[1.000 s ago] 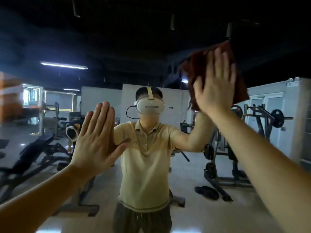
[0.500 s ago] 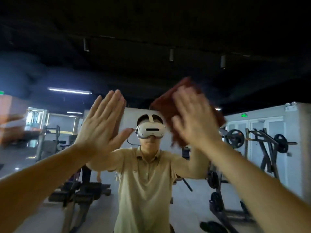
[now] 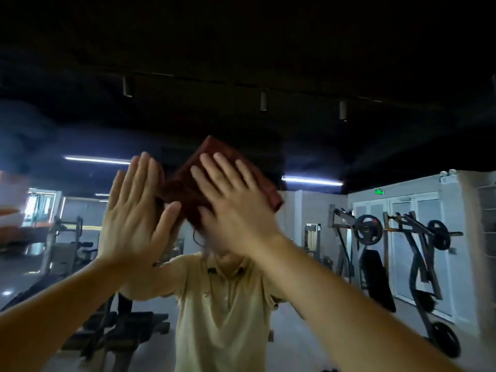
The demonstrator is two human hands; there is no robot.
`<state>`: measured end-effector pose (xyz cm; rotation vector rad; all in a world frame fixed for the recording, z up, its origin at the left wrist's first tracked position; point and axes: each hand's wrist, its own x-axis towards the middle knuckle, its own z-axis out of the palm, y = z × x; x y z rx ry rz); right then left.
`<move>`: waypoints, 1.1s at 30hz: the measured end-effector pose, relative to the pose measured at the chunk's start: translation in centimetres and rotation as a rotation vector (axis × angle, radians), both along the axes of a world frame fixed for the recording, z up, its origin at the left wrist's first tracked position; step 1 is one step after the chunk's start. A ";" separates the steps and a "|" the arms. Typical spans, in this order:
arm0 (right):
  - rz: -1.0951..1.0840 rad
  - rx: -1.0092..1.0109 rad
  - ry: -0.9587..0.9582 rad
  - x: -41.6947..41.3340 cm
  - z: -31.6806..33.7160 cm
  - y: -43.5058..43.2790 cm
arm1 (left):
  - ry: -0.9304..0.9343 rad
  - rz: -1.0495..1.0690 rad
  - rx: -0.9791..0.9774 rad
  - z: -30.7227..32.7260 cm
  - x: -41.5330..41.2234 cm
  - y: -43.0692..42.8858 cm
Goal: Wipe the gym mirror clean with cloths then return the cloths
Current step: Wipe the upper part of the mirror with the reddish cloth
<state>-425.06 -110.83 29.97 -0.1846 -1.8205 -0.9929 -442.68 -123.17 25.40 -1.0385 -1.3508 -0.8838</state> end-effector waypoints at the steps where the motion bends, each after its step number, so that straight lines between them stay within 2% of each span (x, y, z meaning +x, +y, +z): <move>1: -0.019 -0.003 0.028 2.3 1.0 1.6 | -0.003 0.022 -0.011 0.0 0.1 0.1; 3: -0.098 -0.108 0.243 7.4 3.7 5.1 | -0.007 0.062 -0.030 0.1 0.2 0.1; 6: -0.193 -0.385 0.637 13.6 6.2 9.0 | -0.001 0.108 -0.030 -0.1 0.1 0.4; 8: -0.156 -0.546 0.870 13.6 6.6 8.9 | 0.012 0.129 -0.023 -0.1 -0.1 0.5; 10: -0.111 -0.608 0.985 10.2 6.6 6.4 | 0.020 0.148 -0.019 -0.2 -0.2 0.6; 11: -0.091 -0.579 0.967 8.0 6.2 4.9 | 0.024 0.152 -0.019 -0.2 -0.2 0.6; 13: -0.038 -0.438 0.799 2.6 4.5 1.3 | 0.020 0.149 -0.027 -0.1 -0.1 0.5; 16: 0.014 -0.215 0.341 -1.9 0.3 -1.5 | -0.008 0.145 -0.054 -0.1 0.2 0.1; 18: 0.009 -0.101 0.151 0.3 -0.1 0.4 | -0.044 0.148 -0.060 -0.2 0.6 -0.1; 20: -0.030 -0.112 0.236 5.0 1.4 3.9 | -0.058 0.159 -0.048 0.0 1.6 0.0; 25: -0.158 -0.399 0.690 17.8 4.2 12.3 | 0.049 0.173 -0.093 -0.1 6.1 1.7; 27: -0.159 -0.568 0.888 20.5 4.0 13.5 | 0.103 0.221 -0.114 -0.6 7.4 1.8; 29: -0.159 -0.708 1.042 19.3 4.1 12.5 | 0.124 0.244 -0.122 -0.6 8.5 1.9; 31: -0.156 -0.688 1.022 15.3 3.7 9.3 | 0.121 0.240 -0.139 -0.6 9.6 2.6; 33: -0.092 -0.501 0.801 10.6 2.5 6.0 | 0.102 0.218 -0.146 -0.8 10.8 3.9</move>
